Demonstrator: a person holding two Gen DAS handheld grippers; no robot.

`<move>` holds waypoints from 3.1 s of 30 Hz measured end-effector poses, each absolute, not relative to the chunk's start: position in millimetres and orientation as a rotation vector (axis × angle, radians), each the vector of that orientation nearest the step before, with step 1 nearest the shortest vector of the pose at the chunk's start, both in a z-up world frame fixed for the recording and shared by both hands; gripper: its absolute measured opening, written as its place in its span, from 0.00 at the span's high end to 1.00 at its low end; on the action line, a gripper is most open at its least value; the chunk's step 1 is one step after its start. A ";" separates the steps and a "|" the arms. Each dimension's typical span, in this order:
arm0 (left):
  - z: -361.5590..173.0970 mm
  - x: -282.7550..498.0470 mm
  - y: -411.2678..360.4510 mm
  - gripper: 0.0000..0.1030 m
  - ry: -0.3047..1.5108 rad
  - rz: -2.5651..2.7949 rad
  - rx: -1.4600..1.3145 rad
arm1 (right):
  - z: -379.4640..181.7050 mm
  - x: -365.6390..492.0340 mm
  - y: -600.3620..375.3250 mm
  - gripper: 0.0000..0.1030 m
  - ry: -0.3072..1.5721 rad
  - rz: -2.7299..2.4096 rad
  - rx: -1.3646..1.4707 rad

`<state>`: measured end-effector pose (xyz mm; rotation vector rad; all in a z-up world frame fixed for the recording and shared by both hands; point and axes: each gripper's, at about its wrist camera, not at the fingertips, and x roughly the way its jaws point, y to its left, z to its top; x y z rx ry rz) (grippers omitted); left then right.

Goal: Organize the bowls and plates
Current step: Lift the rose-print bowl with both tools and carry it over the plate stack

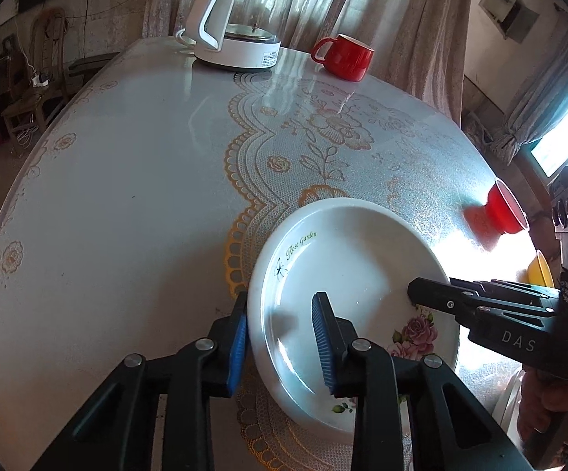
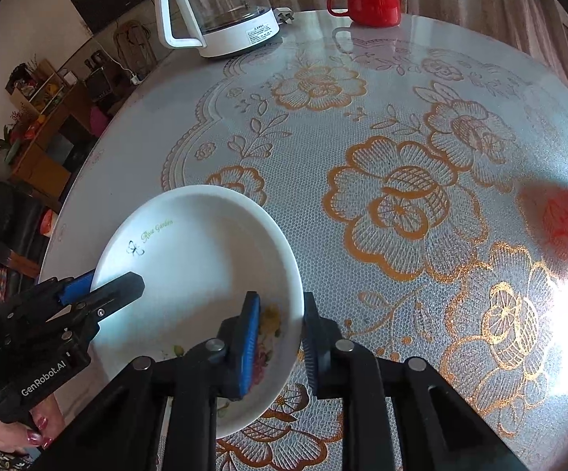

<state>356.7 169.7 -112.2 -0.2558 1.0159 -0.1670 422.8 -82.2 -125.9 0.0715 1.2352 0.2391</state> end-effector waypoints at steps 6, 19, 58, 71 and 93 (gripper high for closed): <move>-105.9 355.2 158.6 0.70 1.009 -0.191 -0.260 | -116.1 419.0 -96.6 0.83 1.226 0.236 0.087; -90.3 351.1 148.9 0.70 0.969 -0.206 -0.270 | -95.7 404.7 -118.5 0.84 1.183 0.222 0.129; -35.0 270.3 71.9 0.70 0.904 -0.405 -0.268 | -7.3 284.9 -186.2 0.90 1.026 0.162 0.244; -28.7 238.2 25.5 0.70 0.917 -0.488 -0.205 | -6.7 227.9 -227.8 0.90 1.026 0.077 0.303; -63.8 208.0 -32.2 0.67 1.032 -0.590 -0.068 | -58.8 161.8 -271.7 0.90 1.128 -0.035 0.449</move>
